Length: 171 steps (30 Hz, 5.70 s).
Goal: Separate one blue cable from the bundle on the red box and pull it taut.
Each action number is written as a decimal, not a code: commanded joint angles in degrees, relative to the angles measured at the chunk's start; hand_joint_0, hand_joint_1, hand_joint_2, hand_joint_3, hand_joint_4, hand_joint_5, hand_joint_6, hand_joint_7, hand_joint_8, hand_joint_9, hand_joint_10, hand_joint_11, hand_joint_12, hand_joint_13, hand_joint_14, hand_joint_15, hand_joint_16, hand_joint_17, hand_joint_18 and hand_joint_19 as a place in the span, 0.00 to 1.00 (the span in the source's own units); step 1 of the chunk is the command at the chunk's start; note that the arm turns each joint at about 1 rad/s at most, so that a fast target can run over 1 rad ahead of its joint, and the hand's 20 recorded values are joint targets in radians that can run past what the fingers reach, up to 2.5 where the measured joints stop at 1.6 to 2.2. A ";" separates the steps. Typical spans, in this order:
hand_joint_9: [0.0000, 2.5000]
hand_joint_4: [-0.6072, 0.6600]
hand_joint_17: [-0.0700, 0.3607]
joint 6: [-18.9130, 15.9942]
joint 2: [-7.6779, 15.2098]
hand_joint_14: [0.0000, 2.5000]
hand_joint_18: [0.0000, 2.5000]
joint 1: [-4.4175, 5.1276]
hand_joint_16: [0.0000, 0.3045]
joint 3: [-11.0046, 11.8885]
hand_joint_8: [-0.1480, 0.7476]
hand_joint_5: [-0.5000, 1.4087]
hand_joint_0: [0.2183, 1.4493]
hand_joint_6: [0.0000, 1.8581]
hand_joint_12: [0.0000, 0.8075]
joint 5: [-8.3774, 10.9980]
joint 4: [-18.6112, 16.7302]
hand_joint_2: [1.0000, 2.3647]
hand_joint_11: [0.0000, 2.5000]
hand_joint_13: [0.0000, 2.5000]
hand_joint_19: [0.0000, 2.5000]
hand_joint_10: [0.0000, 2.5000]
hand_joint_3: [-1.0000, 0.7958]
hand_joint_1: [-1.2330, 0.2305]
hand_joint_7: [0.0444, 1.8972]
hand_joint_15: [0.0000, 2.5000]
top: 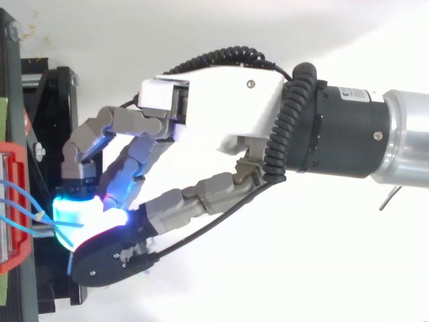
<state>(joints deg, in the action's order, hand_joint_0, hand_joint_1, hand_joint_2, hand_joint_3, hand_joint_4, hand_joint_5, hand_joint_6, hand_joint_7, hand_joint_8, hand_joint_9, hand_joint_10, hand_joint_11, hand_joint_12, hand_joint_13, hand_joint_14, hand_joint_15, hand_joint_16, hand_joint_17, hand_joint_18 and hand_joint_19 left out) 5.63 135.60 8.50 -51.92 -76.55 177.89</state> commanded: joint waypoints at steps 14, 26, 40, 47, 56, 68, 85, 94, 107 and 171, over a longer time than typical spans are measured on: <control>0.54 0.51 0.51 0.00 0.02 0.01 0.30 -0.24 0.22 -0.03 0.45 0.23 0.27 0.48 0.52 -0.09 0.44 0.17 0.19 0.39 0.20 0.01 0.52 0.35 0.59 0.16; 0.46 0.45 0.53 0.61 -2.18 0.00 0.32 -0.50 0.23 0.06 0.47 0.25 0.19 0.46 0.57 0.26 3.25 0.56 0.07 0.38 0.17 0.00 0.48 0.41 0.64 0.12; 0.38 0.45 0.53 3.16 -4.55 0.00 0.29 -0.41 0.23 0.15 0.49 0.25 0.19 0.46 0.60 1.14 11.16 0.55 0.00 0.30 0.12 0.00 0.48 0.38 0.64 0.05; 0.32 0.45 0.56 3.16 -4.55 0.00 0.24 -0.41 0.25 0.06 0.49 0.25 0.19 0.46 0.63 1.49 11.77 0.53 0.00 0.25 0.06 0.00 0.48 0.36 0.64 0.02; 0.26 0.44 0.54 3.16 -4.55 0.00 0.17 -0.06 0.24 0.06 0.48 0.25 0.20 0.46 0.62 1.58 14.94 0.48 0.00 0.21 0.06 0.00 0.49 0.35 0.64 0.02; 0.16 0.42 0.52 3.16 -6.13 0.00 0.15 -0.06 0.23 0.06 0.42 0.24 0.21 0.46 0.59 2.01 20.30 0.46 0.00 0.18 0.08 0.00 0.49 0.34 0.62 0.03; 0.24 0.44 0.53 2.90 -7.28 0.00 0.13 -0.06 0.23 -0.20 0.46 0.24 0.23 0.46 0.57 3.16 22.58 0.35 0.00 0.19 0.10 0.00 0.50 0.32 0.61 0.04; 0.25 0.44 0.52 -1.76 -7.28 0.00 0.13 -0.24 0.23 -7.06 0.46 0.24 0.23 0.46 0.56 3.60 15.20 0.35 0.00 0.19 0.10 0.00 0.50 0.32 0.61 0.05; 0.26 0.45 0.53 -1.85 -7.28 0.00 0.14 -0.41 0.23 -13.74 0.47 0.24 0.23 0.46 0.55 3.77 -6.33 0.37 0.00 0.20 0.11 0.00 0.50 0.32 0.61 0.06; 0.31 0.45 0.51 0.44 -7.19 0.00 0.17 -0.06 0.22 -14.00 0.46 0.24 0.23 0.46 0.52 3.51 -6.86 0.37 0.01 0.25 0.15 0.00 0.49 0.31 0.58 0.11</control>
<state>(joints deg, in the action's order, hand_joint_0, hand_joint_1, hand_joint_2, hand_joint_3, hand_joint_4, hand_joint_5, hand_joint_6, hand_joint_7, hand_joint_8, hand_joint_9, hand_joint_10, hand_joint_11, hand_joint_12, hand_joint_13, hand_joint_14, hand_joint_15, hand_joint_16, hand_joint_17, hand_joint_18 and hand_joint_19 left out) 6.07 128.36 8.44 -65.92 -72.89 171.16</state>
